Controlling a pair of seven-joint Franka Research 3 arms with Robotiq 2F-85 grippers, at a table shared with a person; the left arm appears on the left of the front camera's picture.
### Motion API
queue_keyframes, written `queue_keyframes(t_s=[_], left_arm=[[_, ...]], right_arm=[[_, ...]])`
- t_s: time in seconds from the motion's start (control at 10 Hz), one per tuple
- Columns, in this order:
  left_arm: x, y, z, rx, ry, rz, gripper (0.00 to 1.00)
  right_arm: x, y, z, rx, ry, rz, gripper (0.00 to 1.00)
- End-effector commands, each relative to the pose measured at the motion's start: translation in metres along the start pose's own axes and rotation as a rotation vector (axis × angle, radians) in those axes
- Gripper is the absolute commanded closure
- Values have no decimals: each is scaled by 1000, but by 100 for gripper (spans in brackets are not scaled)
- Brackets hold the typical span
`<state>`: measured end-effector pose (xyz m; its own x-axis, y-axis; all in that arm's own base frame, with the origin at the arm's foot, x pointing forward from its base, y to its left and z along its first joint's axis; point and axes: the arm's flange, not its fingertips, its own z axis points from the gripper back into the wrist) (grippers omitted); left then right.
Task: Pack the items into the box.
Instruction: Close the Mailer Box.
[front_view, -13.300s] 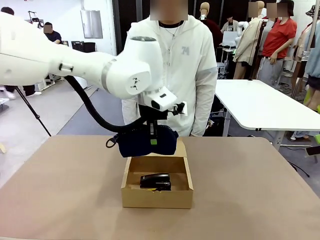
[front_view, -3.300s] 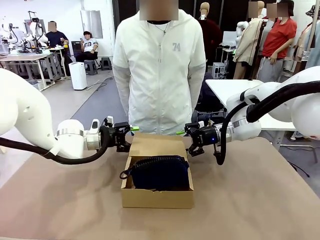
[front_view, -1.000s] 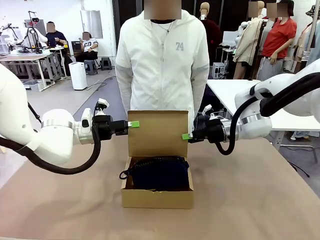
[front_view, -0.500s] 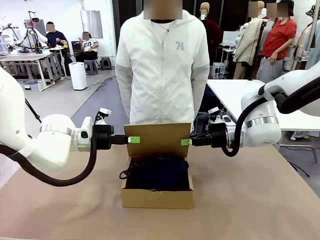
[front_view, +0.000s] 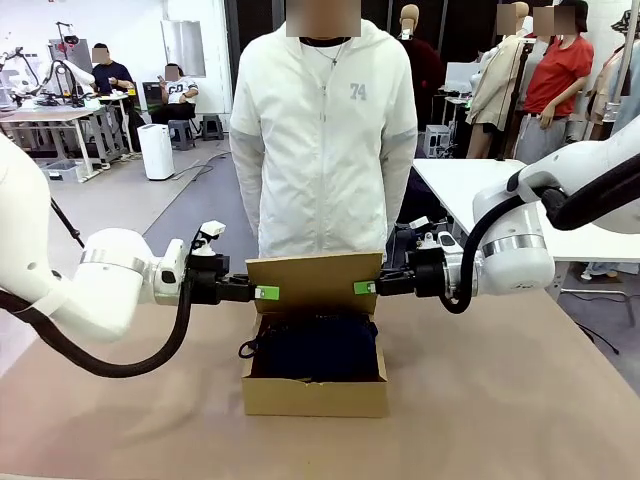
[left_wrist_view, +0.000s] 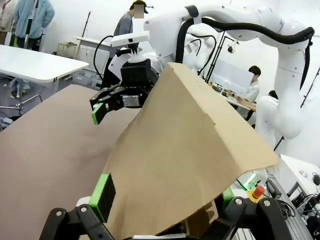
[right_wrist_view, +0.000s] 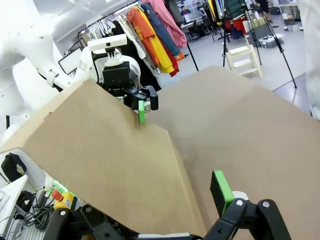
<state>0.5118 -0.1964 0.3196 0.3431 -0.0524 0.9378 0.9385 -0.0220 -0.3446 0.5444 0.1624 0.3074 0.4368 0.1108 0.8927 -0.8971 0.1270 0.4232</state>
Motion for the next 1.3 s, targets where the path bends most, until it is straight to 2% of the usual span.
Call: queue_keyframes(t_s=[0.0, 0.3, 0.5, 0.7, 0.8, 1.0, 1.1, 1.2], left_arm=[[-2, -1, -2, -9, -3, -24, 0], [-2, -12, 8, 15, 43, -9, 0], [-6, -39, 35, 48, 93, -21, 0], [-16, -70, 60, 66, 168, -44, 0], [-20, -79, 73, 109, 131, -60, 0], [-20, -86, 90, 186, -9, -100, 0], [-12, -83, 95, 208, -190, -146, 0], [-2, -78, 92, 278, -306, -173, 0]], right_arm=[[-1, 1, -7, -14, 6, 16, 0], [-1, 10, 4, -5, 31, 4, 0], [-7, 21, 25, 14, 61, -22, 0], [-17, 35, 52, 13, 133, -62, 0], [-19, 42, 66, 21, 118, -59, 0], [-17, 48, 81, 9, 1, -10, 0], [-11, 42, 75, -2, -85, 12, 0], [-4, 35, 64, -30, -172, 4, 0]])
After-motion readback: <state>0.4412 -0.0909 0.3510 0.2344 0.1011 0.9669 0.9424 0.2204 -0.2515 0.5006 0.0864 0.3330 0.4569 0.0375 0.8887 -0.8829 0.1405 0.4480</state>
